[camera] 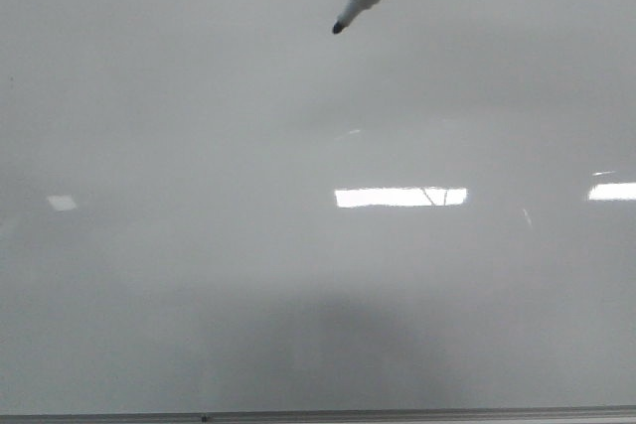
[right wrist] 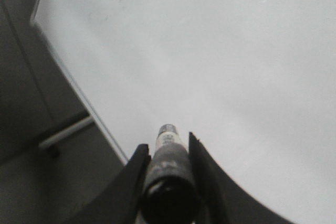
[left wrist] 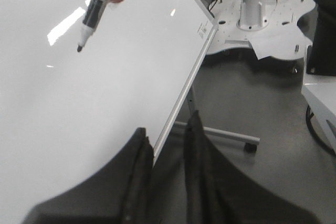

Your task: Write number 7 on whiteboard

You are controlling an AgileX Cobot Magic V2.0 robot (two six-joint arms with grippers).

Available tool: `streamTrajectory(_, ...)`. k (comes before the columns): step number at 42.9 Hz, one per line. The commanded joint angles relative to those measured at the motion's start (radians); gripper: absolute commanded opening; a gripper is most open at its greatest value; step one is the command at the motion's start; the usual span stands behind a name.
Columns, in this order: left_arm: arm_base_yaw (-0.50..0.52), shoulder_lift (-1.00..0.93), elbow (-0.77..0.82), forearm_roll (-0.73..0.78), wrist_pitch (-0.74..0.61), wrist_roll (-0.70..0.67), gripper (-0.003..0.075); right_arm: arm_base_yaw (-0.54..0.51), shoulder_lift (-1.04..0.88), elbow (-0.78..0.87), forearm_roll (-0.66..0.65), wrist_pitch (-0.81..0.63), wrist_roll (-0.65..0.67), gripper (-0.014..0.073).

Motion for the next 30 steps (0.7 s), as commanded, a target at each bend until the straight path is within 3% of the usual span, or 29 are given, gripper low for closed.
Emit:
streamTrajectory(1, 0.000, -0.082, 0.016, 0.004, -0.073, -0.045, 0.0018, -0.008, -0.053, 0.075, 0.109, -0.242, 0.006, -0.0060)
streamTrajectory(3, 0.000, -0.131, 0.034, 0.004, -0.071, -0.045, -0.0020, -0.008, -0.056, 0.108, 0.133, -0.292, 0.006, -0.0060)
streamTrajectory(16, 0.000, -0.227, 0.061, -0.011, -0.069, -0.045, -0.0020, -0.008, -0.004, 0.119, 0.180, -0.301, 0.006, -0.0060)
streamTrajectory(30, 0.000, -0.227, 0.061, -0.011, -0.069, -0.045, -0.0020, 0.030, 0.365, -0.147, 0.184, -0.258, -0.002, -0.0060)
